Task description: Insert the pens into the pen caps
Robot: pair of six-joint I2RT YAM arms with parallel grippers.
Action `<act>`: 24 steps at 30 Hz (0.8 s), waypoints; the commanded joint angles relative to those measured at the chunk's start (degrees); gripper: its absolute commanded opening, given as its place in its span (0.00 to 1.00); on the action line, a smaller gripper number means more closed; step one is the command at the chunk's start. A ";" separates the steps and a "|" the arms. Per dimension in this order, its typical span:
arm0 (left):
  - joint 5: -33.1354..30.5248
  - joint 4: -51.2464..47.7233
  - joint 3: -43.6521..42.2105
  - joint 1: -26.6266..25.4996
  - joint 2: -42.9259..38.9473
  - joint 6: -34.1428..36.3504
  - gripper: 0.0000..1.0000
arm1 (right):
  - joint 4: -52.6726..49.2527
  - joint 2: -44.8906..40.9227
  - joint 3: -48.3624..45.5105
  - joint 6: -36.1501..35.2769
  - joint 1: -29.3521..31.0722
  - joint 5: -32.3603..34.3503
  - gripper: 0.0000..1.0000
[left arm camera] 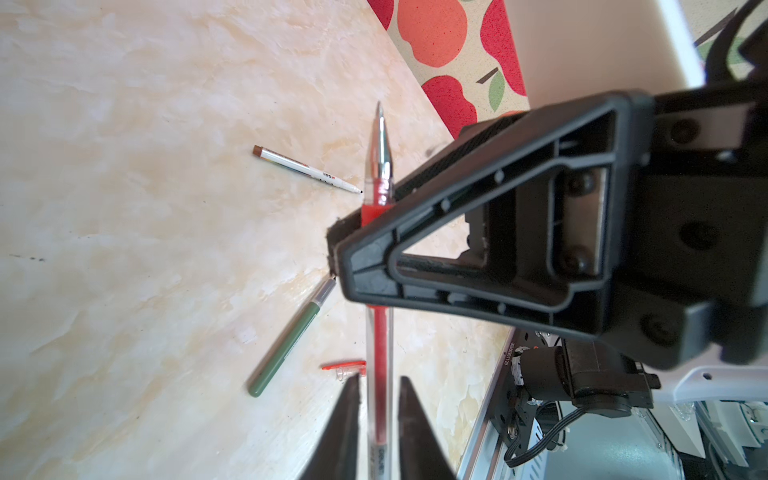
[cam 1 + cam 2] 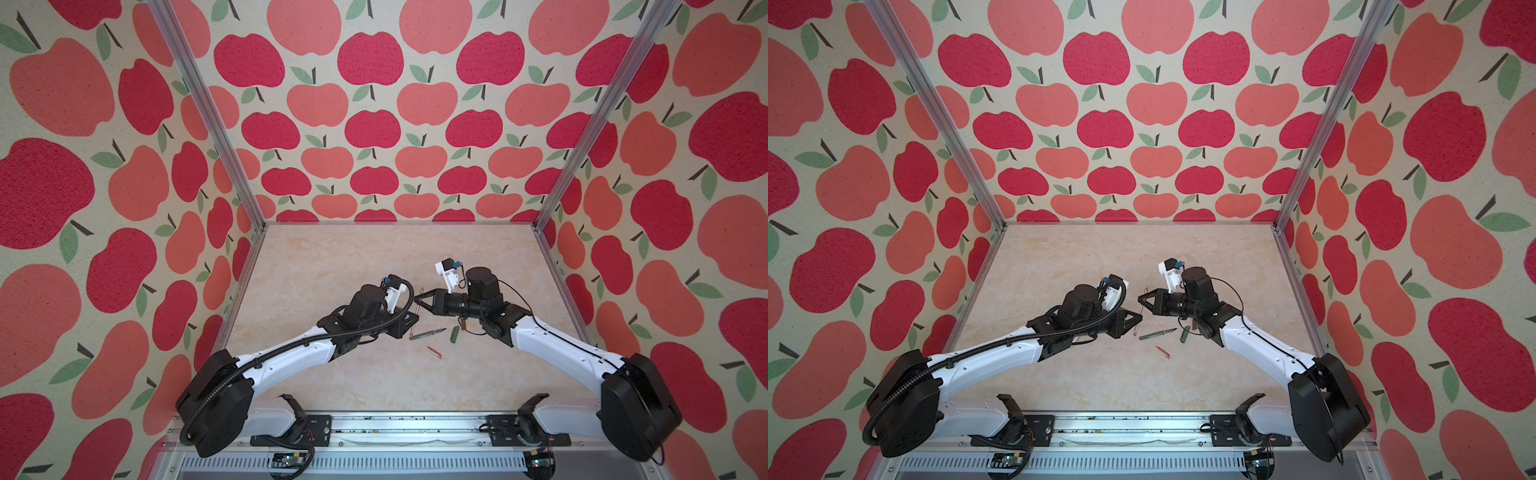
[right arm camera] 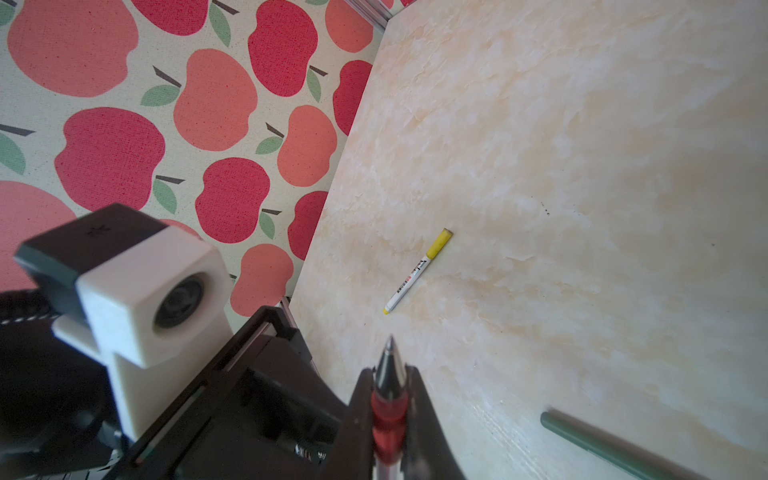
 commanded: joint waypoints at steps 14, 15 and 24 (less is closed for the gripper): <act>0.66 12.52 -6.53 0.18 -1.16 -0.16 0.50 | 2.34 -1.18 1.80 -0.15 1.27 -1.06 0.02; 1.13 13.15 -6.58 0.18 -1.10 -0.36 0.47 | 2.71 -1.10 1.67 -0.23 1.36 -1.43 0.03; 2.17 12.32 -6.05 0.17 -2.03 -0.63 0.22 | 4.98 -2.05 0.61 -0.61 1.37 -1.72 0.03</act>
